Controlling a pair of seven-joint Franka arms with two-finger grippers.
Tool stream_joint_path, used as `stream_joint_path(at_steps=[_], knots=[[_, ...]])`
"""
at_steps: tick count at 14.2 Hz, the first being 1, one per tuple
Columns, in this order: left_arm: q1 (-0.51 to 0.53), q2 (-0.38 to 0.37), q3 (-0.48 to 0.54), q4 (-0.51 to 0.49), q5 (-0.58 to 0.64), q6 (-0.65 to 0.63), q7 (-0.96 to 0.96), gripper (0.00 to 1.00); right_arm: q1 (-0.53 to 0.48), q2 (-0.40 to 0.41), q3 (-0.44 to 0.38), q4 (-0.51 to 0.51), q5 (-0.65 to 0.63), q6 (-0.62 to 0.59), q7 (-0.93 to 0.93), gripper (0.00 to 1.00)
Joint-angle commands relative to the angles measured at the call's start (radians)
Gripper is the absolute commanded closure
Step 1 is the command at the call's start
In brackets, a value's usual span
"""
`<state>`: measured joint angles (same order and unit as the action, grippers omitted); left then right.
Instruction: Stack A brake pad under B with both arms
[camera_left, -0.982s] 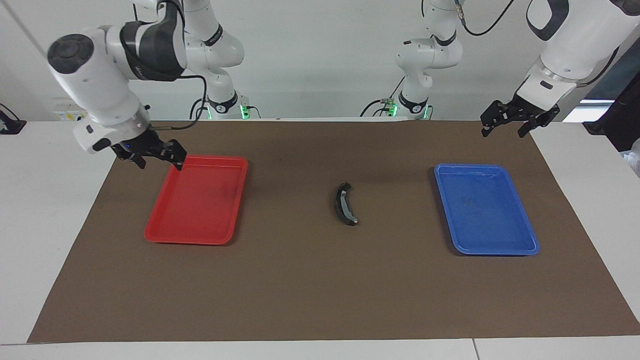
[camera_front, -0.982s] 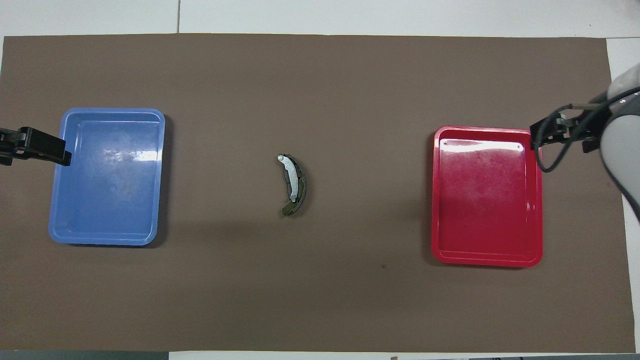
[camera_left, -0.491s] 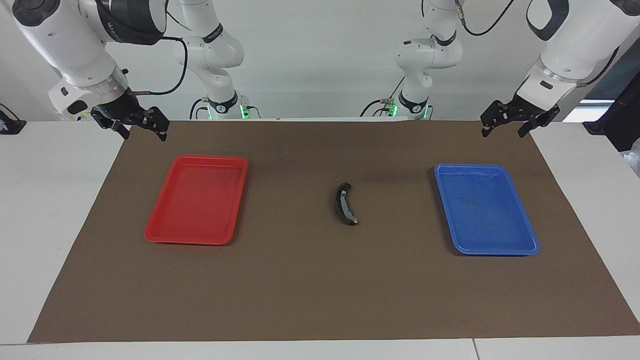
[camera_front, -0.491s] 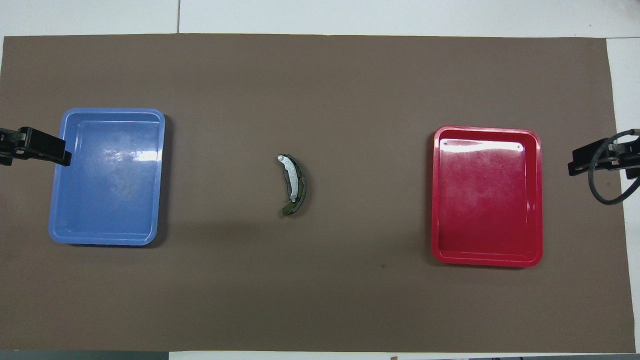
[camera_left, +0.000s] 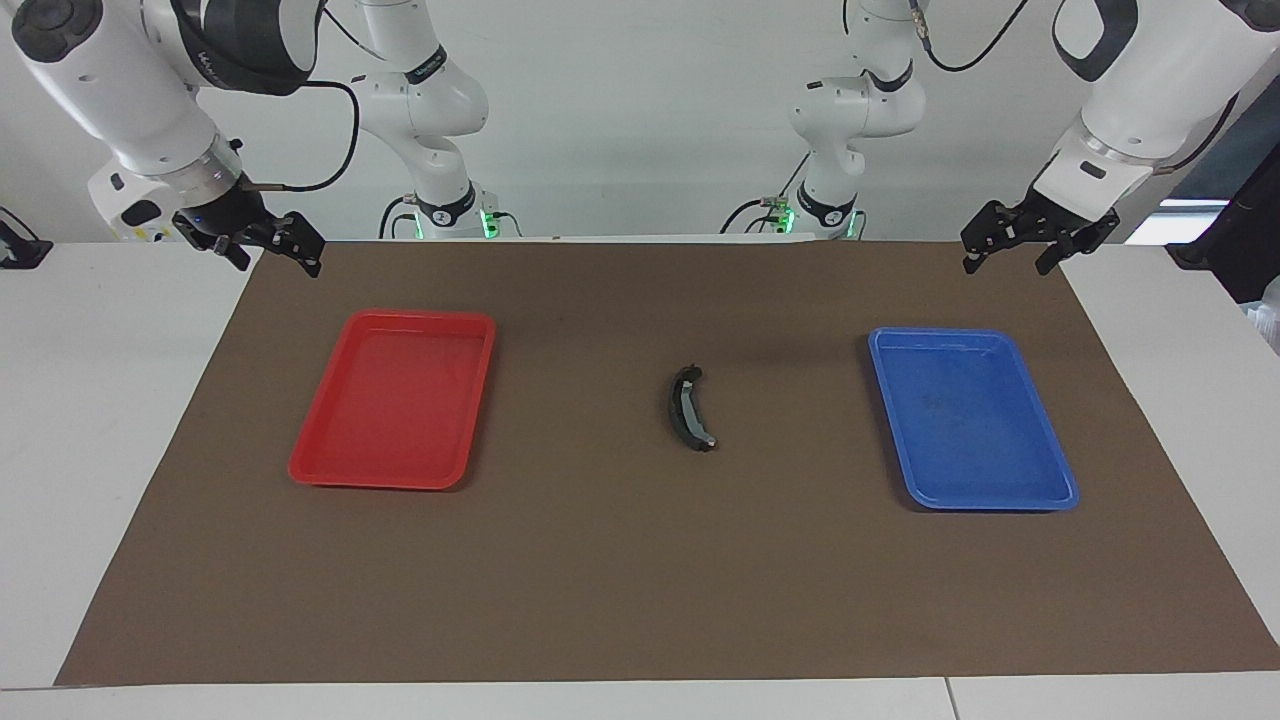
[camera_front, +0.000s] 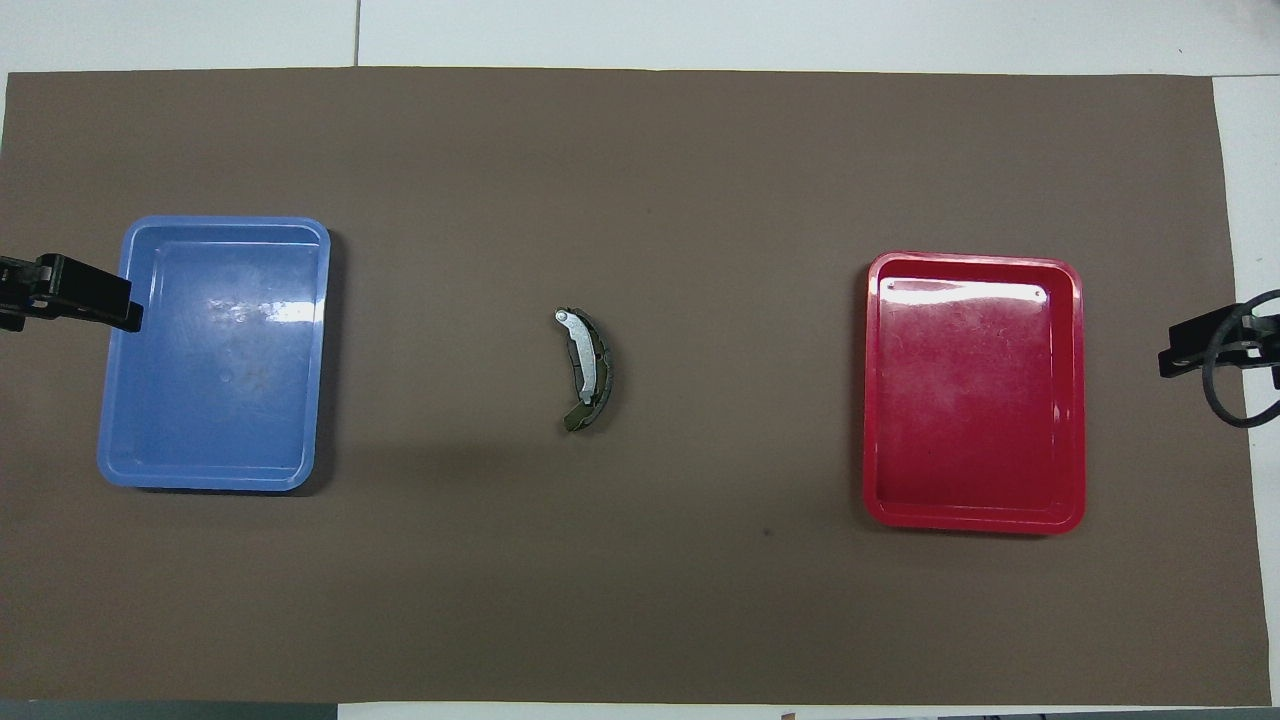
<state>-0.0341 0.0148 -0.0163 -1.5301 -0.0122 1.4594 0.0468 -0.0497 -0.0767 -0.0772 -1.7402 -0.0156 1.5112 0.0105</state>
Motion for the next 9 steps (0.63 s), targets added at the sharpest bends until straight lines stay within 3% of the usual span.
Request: stream_joint_path(at_steps=[1,9], knots=[[0.008,-0.001,-0.002,0.002,-0.002,0.006,0.007,0.00,-0.002,-0.041,0.002,0.011,-0.001,0.005,-0.009,0.00],[0.008,-0.001,-0.004,0.002,-0.002,0.006,0.007,0.00,-0.002,-0.037,0.002,0.018,0.003,0.023,-0.009,0.00]])
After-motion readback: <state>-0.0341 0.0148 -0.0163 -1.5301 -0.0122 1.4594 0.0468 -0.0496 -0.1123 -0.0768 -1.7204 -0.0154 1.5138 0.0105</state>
